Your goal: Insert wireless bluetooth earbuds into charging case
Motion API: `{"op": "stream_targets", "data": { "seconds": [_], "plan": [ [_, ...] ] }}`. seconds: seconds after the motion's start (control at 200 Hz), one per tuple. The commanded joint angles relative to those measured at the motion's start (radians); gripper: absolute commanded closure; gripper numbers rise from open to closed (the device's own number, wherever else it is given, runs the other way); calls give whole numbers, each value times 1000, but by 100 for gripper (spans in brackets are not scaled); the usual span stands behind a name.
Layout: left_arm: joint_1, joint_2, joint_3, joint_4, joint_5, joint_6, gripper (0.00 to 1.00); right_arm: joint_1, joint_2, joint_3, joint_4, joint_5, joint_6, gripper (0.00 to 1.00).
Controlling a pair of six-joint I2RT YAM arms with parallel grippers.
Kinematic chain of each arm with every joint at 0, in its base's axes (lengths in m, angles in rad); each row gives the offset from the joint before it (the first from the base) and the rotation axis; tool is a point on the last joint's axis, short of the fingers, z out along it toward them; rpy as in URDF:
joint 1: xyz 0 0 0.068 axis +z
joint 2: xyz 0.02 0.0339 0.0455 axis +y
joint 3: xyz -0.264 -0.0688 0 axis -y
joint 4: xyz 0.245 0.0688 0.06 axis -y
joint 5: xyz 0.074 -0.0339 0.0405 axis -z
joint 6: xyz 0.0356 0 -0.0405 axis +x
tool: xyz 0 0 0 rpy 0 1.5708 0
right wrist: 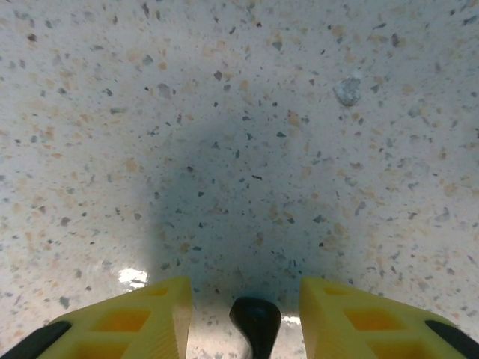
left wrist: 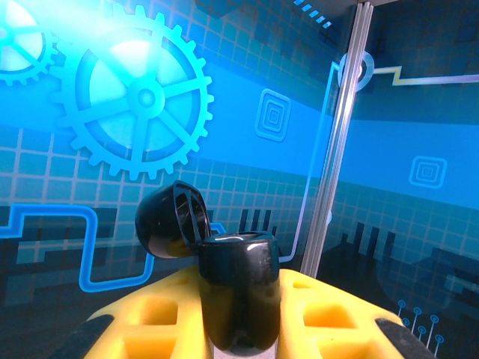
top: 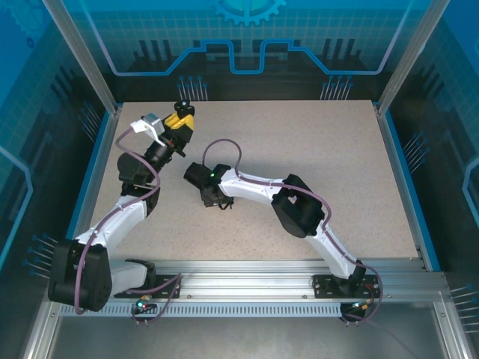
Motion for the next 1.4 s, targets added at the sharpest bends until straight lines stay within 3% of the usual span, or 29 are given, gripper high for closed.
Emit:
{"op": "stream_targets", "data": {
  "seconds": [0.0,1.391],
  "plan": [
    [-6,-19,24,19,-7,23,100,20,34,34,-44,8,21,59],
    [-15,-13,35,2,9,-2,100,27,-52,-108,9,30,35,66]
  ]
}}
